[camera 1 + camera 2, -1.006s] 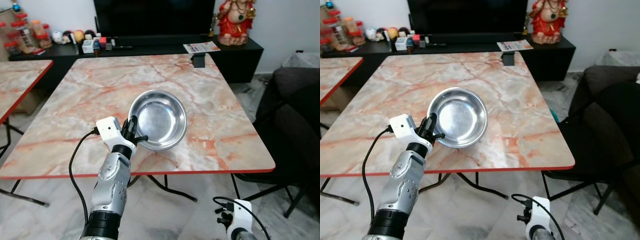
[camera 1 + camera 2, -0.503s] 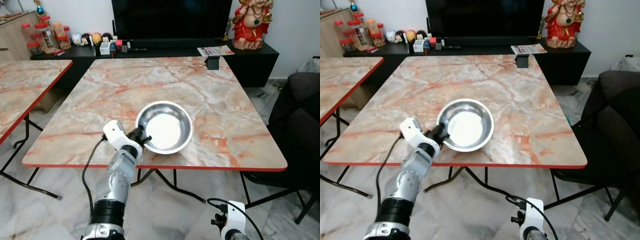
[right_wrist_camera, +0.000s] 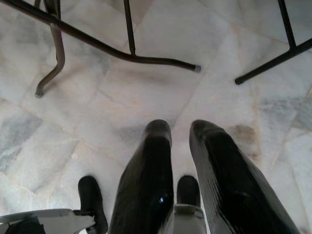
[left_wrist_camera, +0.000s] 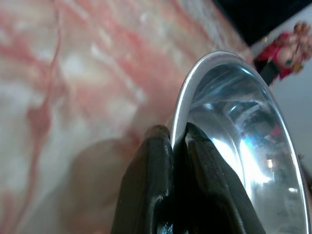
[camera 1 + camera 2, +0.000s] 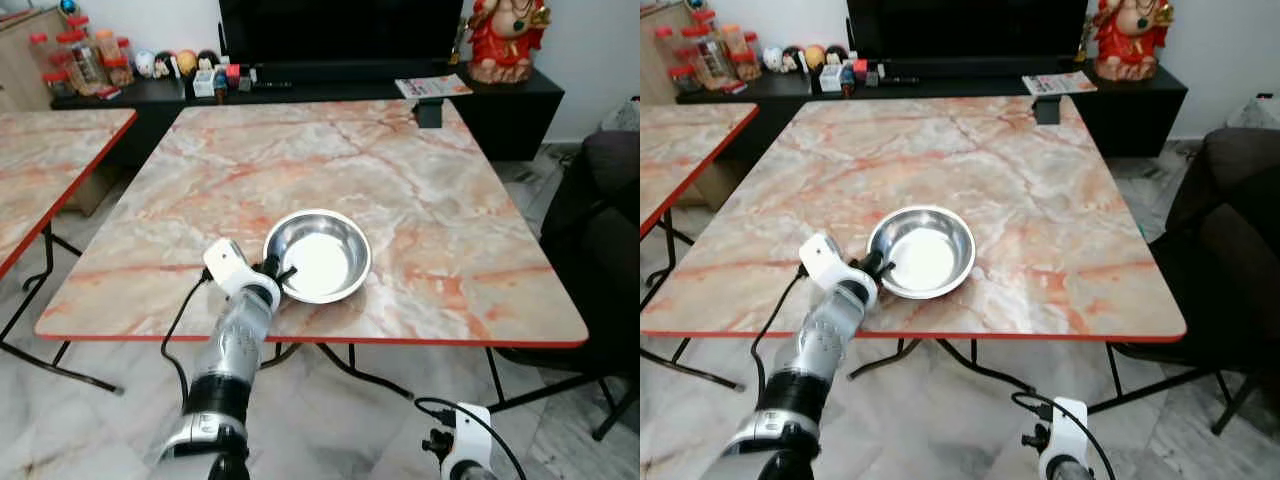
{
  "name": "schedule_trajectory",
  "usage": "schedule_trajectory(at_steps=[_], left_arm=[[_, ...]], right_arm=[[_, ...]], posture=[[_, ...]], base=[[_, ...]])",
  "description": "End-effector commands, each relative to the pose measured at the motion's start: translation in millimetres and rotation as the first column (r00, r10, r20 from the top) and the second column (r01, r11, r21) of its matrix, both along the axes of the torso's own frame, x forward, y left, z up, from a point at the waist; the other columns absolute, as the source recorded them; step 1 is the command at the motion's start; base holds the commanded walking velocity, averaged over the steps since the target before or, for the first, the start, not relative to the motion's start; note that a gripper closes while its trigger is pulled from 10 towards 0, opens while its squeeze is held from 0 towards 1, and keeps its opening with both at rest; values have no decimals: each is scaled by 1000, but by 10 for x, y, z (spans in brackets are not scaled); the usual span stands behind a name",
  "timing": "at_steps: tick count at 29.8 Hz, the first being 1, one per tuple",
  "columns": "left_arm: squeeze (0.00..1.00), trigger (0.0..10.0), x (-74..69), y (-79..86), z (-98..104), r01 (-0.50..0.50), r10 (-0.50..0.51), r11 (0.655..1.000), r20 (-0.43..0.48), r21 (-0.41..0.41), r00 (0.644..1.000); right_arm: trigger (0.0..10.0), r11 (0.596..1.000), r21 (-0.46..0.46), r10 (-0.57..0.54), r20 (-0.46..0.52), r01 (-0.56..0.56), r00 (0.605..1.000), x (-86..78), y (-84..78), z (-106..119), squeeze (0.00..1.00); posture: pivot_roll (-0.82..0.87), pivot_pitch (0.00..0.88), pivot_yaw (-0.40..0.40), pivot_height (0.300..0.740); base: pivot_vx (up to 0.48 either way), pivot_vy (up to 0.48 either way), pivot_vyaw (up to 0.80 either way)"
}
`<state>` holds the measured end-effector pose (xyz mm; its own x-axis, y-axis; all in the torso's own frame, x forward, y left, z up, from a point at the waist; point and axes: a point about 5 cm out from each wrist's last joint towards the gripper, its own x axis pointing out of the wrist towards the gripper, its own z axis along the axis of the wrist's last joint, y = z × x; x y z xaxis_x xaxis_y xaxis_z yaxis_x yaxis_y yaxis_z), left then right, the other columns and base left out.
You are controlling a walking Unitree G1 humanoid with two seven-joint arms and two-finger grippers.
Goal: Setting the table
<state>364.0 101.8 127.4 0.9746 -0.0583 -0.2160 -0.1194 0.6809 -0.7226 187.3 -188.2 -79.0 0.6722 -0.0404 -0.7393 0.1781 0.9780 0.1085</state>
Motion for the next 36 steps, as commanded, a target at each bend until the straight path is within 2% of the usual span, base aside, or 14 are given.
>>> schedule_trajectory(at_steps=[1, 5, 10, 14, 19, 34, 35, 36], left_arm=[[0, 10000, 34, -330, 131, 40, -39, 995, 10, -92, 999], [0, 10000, 49, -374, 136, 40, -41, 994, -7, -106, 999], [0, 10000, 41, -398, 63, 32, -41, 994, -86, -105, 995], [0, 10000, 20, -398, 25, 34, -47, 992, -104, -122, 993], [0, 10000, -22, -409, -78, 59, -74, 993, -159, -98, 984], [0, 10000, -31, -384, -133, 43, -60, 995, -212, -86, 975], [67, 10000, -33, -386, -137, 44, -61, 996, -216, -83, 975], [820, 10000, -34, -387, -139, 45, -62, 996, -217, -83, 974]], right_arm=[[10000, 1000, 6, -12, 1, 12, 1000, -11, 12, -6, 0], [10000, 1000, 6, -16, 0, 16, 1000, -17, 10, -8, 0], [10000, 1000, 9, -22, -2, 22, 1000, -26, 10, -13, 0], [10000, 1000, 9, -22, -2, 22, 1000, -29, 10, -14, 0], [10000, 1000, 10, -18, -3, 18, 1000, -25, 19, -14, 0], [10000, 1000, 9, -20, -2, 20, 1000, -19, 13, -11, 0], [10000, 1000, 9, -21, -2, 21, 1000, -18, 13, -10, 0], [10000, 1000, 9, -20, -2, 20, 1000, -18, 12, -10, 0]], posture=[[-12, 0, 56, 740], [-15, 0, 59, 740], [-11, 0, 62, 740], [-6, 0, 61, 740], [-4, 0, 61, 740], [-6, 0, 60, 740], [-5, 0, 60, 740], [-5, 0, 60, 740]], base=[[0, 0, 0], [0, 0, 0], [0, 0, 0], [0, 0, 0], [0, 0, 0], [0, 0, 0], [0, 0, 0], [0, 0, 0]])
